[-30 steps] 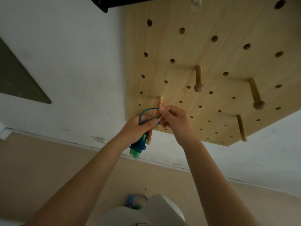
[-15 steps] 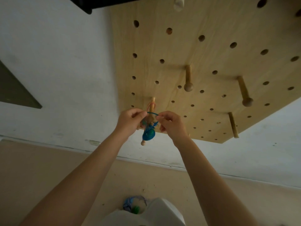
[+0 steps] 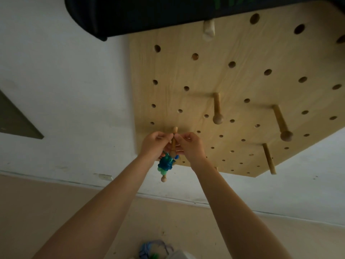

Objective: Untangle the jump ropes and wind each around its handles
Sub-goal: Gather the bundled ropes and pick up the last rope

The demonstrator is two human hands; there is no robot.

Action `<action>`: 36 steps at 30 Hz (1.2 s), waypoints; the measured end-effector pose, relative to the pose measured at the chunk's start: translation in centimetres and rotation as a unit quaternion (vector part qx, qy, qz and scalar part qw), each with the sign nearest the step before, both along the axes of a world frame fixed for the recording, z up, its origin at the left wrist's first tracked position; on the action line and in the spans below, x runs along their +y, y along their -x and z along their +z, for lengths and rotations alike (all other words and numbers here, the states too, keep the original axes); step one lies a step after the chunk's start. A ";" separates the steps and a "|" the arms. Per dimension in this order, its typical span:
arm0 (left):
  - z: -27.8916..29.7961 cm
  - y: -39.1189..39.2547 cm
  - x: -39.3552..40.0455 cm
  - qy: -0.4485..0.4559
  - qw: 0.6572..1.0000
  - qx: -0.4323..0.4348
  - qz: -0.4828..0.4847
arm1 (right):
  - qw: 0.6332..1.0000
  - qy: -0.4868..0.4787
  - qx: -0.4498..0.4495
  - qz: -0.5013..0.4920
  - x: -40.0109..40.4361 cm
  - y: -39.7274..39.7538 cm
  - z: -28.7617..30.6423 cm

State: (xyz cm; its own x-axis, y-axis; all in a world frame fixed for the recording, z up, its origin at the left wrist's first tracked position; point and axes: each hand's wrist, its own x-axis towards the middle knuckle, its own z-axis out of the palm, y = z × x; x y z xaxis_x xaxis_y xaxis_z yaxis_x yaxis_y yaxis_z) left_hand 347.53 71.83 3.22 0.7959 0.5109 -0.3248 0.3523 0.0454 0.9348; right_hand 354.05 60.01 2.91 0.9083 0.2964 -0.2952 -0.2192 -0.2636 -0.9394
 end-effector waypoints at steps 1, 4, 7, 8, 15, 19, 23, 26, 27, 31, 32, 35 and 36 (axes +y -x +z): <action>0.0 0.0 -0.1 -0.001 1.000 0.001 0.004 | 1.000 0.005 -0.001 0.002 0.0 -0.1 0.0; -0.1 0.5 0.0 0.011 1.000 -0.009 0.002 | 1.000 0.024 -0.014 0.004 -0.2 0.3 -0.2; -1.7 1.8 0.7 0.019 1.000 -0.017 -0.003 | 0.999 0.025 -0.012 -0.016 -1.2 1.8 -0.5; -2.6 2.6 0.9 0.015 1.000 -0.021 -0.004 | 0.999 0.023 -0.016 -0.025 -1.7 2.7 -0.8; -11.3 13.4 -1.1 -0.044 0.995 0.057 -0.075 | 0.989 0.145 -0.032 -0.020 -8.0 11.9 -7.7; -15.3 19.8 -3.7 -0.018 0.990 0.104 -0.093 | 0.985 0.172 0.004 0.029 -12.2 16.5 -12.1; -18.8 23.7 -7.1 -0.042 0.987 0.133 -0.083 | 0.986 0.156 0.010 0.055 -16.0 19.8 -17.1; -23.4 25.7 -10.3 -0.078 0.979 0.163 -0.095 | 0.990 0.125 0.019 0.068 -19.2 21.9 -23.6; -25.8 26.3 -11.3 -0.092 0.975 0.172 -0.106 | 0.990 0.116 0.031 0.069 -20.2 22.6 -26.5; -39.9 28.0 -14.1 -0.111 0.962 0.206 -0.139 | 0.988 0.111 0.096 0.057 -23.5 25.5 -41.7; -44.3 28.2 -14.4 -0.114 0.960 0.216 -0.139 | 0.986 0.115 0.111 0.051 -23.9 26.2 -46.2; -58.7 28.8 -15.2 -0.111 0.955 0.242 -0.132 | 0.977 0.127 0.166 0.045 -24.2 28.1 -60.0; -63.4 29.0 -15.3 -0.112 0.953 0.250 -0.130 | 0.974 0.132 0.180 0.048 -23.9 28.4 -64.3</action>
State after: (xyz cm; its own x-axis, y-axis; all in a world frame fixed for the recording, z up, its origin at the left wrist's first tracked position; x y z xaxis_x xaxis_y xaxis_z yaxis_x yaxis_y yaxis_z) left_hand 318.51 56.49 -60.14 0.6796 0.4183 -0.6027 0.7282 -0.2848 0.6234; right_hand 325.65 36.16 -61.39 0.7044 0.2445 -0.6664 -0.4841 -0.5211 -0.7029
